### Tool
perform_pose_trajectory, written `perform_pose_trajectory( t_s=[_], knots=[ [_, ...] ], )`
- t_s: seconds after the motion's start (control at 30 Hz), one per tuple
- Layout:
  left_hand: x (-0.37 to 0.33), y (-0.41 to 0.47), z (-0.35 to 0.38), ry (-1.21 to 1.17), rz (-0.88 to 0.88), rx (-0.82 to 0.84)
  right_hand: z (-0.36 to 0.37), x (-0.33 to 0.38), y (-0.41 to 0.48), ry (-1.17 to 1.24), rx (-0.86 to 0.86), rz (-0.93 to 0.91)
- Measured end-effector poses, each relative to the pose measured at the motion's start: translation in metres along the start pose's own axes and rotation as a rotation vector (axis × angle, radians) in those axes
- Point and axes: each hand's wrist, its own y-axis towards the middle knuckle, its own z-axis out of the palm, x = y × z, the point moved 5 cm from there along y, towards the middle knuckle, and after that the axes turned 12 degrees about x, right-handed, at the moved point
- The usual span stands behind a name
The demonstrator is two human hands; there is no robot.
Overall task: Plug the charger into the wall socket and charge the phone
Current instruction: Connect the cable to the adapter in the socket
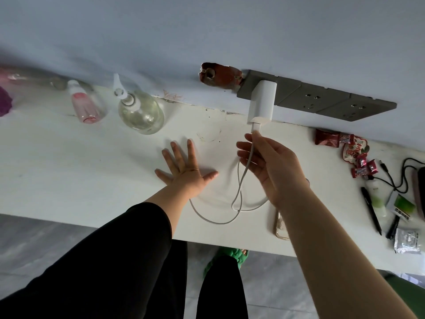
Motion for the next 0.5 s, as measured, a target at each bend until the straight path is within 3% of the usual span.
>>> perform_pose_trajectory(
  t_s=[0.07, 0.13, 0.17, 0.23, 0.3, 0.37, 0.5],
  knots=[
    [0.0, -0.004, -0.001, 0.007, 0.016, 0.008, -0.014, 0.007, -0.012, -0.396, -0.123, -0.071],
    [0.002, -0.009, -0.003, 0.004, 0.05, 0.015, -0.019, 0.013, -0.038, -0.759, -0.303, -0.268],
    [0.005, -0.012, -0.005, 0.001, 0.073, 0.019, -0.012, 0.011, -0.053, -0.854, -0.33, -0.367],
    [0.014, -0.017, -0.011, 0.045, 0.134, 0.015, 0.011, -0.013, -0.072, -0.935, -0.22, -0.447],
    [0.028, -0.022, -0.015, 0.176, 0.199, -0.024, 0.033, -0.055, -0.07, -1.0, -0.009, -0.338],
    [0.047, -0.027, -0.014, 0.269, 0.208, -0.07, 0.047, -0.1, -0.057, -1.055, 0.128, -0.094],
    [0.075, -0.029, -0.006, 0.289, 0.184, -0.118, 0.047, -0.158, -0.023, -1.115, 0.158, 0.22]
  ],
)
